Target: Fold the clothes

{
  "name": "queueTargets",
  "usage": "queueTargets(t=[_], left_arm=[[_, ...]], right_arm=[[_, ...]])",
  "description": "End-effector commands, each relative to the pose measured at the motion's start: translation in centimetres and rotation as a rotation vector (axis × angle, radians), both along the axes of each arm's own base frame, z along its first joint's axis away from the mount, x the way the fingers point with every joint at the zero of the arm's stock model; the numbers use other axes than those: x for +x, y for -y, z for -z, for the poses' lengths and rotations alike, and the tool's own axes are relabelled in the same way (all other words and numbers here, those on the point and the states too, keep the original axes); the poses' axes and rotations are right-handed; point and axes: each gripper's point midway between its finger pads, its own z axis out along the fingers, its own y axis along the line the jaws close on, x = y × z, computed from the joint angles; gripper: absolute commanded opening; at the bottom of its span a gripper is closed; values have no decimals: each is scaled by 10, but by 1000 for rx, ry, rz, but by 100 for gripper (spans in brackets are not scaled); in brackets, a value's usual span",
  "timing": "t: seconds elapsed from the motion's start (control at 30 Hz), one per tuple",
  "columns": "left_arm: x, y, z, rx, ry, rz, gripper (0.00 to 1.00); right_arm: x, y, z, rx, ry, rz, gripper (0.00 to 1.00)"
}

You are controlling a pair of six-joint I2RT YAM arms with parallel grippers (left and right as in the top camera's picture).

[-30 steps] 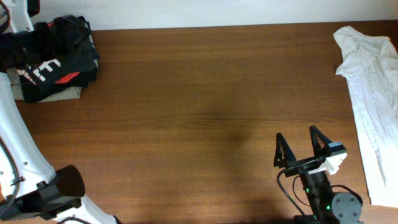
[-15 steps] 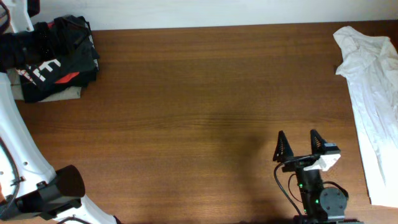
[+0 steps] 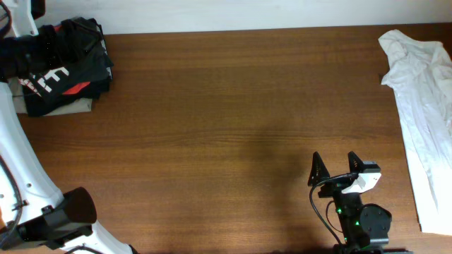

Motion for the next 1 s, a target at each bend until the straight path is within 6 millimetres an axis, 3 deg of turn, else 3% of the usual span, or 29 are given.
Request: queueTargets(t=[0.0, 0.87, 0.97], left_arm=[[-6, 5, -11, -3, 29, 13, 99], [-6, 5, -10, -3, 27, 12, 99], [-12, 12, -18, 2, 43, 24, 99]], right_arm=[[0, 1, 2, -8, -3, 5, 99], [0, 1, 2, -8, -3, 5, 99], [0, 1, 2, -8, -3, 5, 99]])
